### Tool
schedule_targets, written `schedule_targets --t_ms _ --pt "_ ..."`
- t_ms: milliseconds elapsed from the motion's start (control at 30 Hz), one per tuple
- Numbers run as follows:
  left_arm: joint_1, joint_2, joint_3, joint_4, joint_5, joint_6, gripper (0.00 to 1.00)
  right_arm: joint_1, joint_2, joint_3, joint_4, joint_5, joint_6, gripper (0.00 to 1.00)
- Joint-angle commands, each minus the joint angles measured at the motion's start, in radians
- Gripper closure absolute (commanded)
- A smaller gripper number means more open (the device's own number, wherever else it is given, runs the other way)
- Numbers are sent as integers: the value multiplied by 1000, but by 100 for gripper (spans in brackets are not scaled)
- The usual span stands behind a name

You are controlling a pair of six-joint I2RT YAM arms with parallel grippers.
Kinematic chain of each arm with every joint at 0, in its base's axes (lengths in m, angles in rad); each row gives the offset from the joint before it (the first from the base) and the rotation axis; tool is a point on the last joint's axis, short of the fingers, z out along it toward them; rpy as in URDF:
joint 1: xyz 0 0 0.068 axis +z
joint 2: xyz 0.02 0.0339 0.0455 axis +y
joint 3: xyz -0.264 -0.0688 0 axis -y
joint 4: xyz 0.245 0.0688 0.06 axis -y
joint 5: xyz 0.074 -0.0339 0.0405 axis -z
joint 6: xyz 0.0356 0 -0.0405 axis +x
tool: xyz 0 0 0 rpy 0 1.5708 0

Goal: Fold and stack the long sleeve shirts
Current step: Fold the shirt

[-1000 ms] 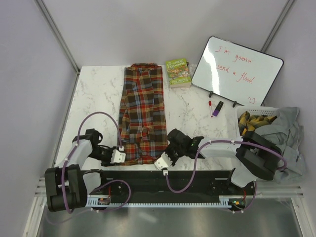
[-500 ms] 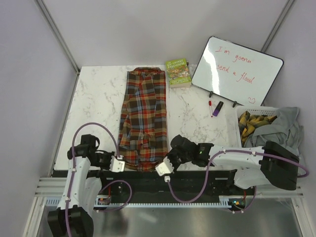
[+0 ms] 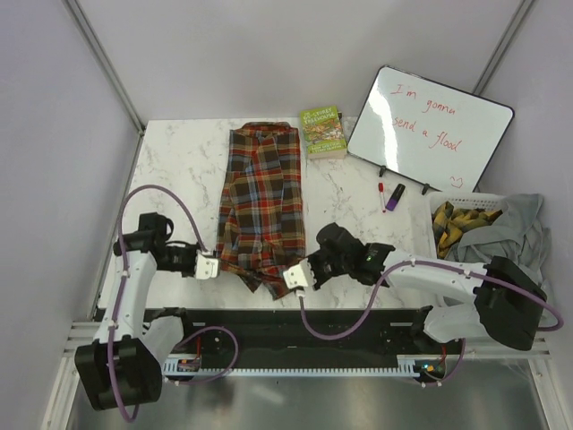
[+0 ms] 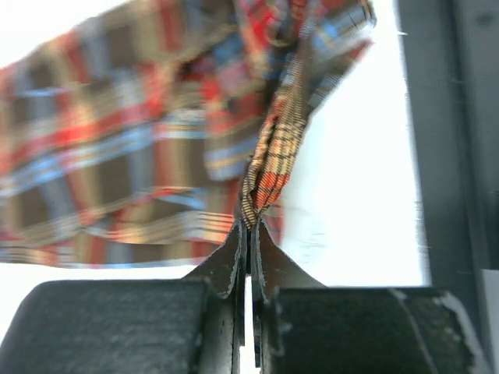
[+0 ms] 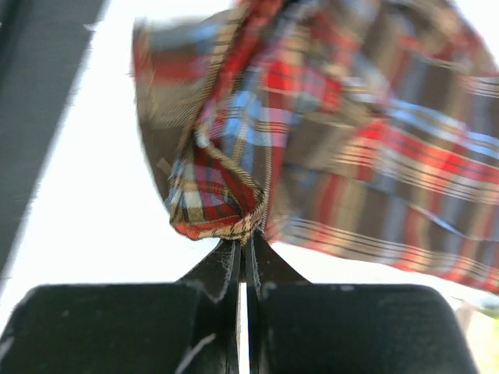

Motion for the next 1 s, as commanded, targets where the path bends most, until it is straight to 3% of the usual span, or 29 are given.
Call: schedule_targets --t_ms 0,133,267,400,500,700,767,967 --pt "3 149 157 168 138 -57 98 -106 60 156 -6 -84 -18 100" --pt "-11 348 347 348 170 -201 98 -226 228 380 -14 -137 -61 100" --pt "-45 577 501 517 103 -358 98 -358 451 629 -47 -196 -69 100" --pt "-86 848 701 594 25 -533 98 -409 694 851 -80 -187 -98 100" --pt "-106 969 779 652 -37 -605 98 -435 807 923 -77 -156 -116 100" --pt "-135 1077 800 711 -178 -656 97 -458 900 945 -34 -109 -94 98" --pt "-138 1093 796 715 -219 -683 88 -453 903 936 -14 -105 -81 98" --pt "-184 1006 684 720 -278 -693 83 -418 848 847 -29 -76 -61 98"
